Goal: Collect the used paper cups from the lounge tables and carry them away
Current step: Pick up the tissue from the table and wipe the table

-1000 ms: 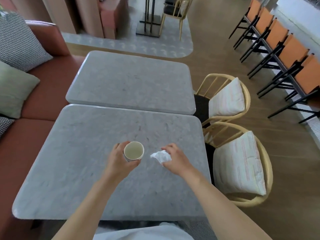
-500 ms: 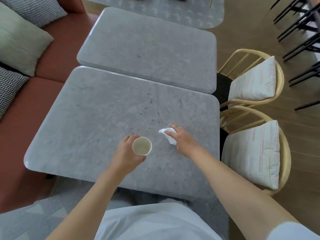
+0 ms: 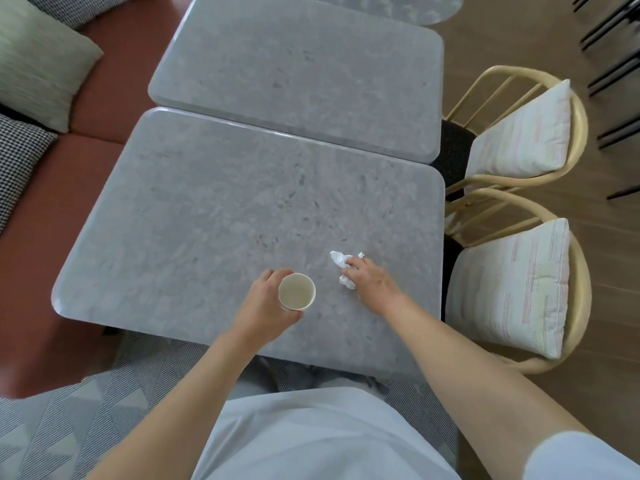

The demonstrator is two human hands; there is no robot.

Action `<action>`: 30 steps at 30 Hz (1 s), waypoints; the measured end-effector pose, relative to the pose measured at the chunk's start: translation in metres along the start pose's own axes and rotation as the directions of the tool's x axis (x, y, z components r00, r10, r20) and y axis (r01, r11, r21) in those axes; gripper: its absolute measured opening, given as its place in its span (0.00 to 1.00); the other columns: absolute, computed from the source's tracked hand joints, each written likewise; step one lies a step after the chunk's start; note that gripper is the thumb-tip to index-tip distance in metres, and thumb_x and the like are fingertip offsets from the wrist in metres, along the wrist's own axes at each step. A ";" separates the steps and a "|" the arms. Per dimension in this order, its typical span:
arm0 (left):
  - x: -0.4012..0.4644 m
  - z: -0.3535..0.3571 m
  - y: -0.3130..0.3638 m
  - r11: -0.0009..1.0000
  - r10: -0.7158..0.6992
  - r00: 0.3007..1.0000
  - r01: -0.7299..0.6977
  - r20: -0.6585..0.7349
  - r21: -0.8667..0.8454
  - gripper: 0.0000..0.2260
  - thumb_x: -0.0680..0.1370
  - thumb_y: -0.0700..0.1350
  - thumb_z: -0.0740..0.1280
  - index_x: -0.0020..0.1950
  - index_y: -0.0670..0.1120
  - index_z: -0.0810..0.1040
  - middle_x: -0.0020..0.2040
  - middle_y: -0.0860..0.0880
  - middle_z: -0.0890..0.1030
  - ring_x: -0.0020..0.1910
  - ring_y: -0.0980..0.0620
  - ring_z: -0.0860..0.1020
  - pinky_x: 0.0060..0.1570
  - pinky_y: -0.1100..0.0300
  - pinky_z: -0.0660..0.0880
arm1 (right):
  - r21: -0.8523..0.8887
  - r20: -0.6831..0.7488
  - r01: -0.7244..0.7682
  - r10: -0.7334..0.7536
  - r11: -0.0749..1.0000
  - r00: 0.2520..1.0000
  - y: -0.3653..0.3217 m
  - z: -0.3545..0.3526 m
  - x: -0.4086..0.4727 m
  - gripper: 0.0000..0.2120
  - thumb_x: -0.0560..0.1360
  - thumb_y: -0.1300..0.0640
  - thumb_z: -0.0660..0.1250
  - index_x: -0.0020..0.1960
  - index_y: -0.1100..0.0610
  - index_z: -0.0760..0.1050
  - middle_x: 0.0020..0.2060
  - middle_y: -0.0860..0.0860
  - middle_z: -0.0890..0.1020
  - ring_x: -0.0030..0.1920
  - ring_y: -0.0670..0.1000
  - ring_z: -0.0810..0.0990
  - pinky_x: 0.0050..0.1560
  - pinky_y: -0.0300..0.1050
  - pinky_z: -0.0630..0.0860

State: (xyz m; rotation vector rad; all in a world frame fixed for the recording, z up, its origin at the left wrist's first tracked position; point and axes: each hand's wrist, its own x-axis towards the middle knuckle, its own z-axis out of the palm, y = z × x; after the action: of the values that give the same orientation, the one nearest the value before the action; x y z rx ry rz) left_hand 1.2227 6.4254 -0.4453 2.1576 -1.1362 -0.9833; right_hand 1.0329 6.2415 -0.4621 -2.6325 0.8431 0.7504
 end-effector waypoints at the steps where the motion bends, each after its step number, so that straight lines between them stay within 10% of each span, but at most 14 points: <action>1: 0.000 0.002 0.001 1.000 0.002 1.000 -0.002 0.006 0.005 0.33 0.68 0.45 0.84 0.70 0.49 0.77 0.63 0.50 0.76 0.62 0.46 0.77 0.62 0.46 0.77 | -0.003 -0.010 -0.015 0.015 1.000 1.000 -0.002 0.003 -0.003 0.22 0.85 0.62 0.59 0.78 0.52 0.68 0.81 0.48 0.62 0.77 0.55 0.64 0.66 0.50 0.73; 9: 0.005 0.017 0.010 0.999 0.034 0.998 -0.035 0.045 0.026 0.33 0.68 0.46 0.84 0.71 0.49 0.77 0.64 0.50 0.77 0.62 0.45 0.76 0.61 0.52 0.74 | 0.043 -0.150 -0.096 0.101 0.994 0.983 -0.006 0.020 -0.023 0.34 0.74 0.56 0.68 0.79 0.47 0.65 0.80 0.51 0.63 0.70 0.59 0.70 0.59 0.51 0.71; 18: 0.013 0.021 0.012 0.998 0.016 0.997 -0.021 0.071 0.061 0.35 0.69 0.48 0.84 0.73 0.49 0.75 0.66 0.51 0.76 0.64 0.47 0.76 0.59 0.57 0.71 | 0.259 -0.172 -0.052 0.099 0.964 0.980 0.006 0.015 -0.008 0.34 0.80 0.54 0.72 0.83 0.51 0.62 0.82 0.54 0.60 0.75 0.59 0.66 0.73 0.50 0.67; 30: 0.013 0.027 0.013 0.997 0.041 0.998 -0.044 0.051 0.056 0.31 0.69 0.49 0.83 0.70 0.50 0.76 0.63 0.51 0.76 0.60 0.49 0.76 0.57 0.55 0.74 | 0.310 -0.180 0.032 0.025 0.950 0.983 -0.003 0.034 0.003 0.14 0.85 0.57 0.66 0.65 0.65 0.78 0.64 0.60 0.77 0.61 0.60 0.78 0.60 0.53 0.75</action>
State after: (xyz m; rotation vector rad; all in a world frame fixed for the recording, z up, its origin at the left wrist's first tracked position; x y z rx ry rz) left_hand 1.2000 6.4050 -0.4575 2.1553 -1.2424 -1.0024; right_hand 1.0231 6.2561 -0.4918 -2.4383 0.9201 0.3423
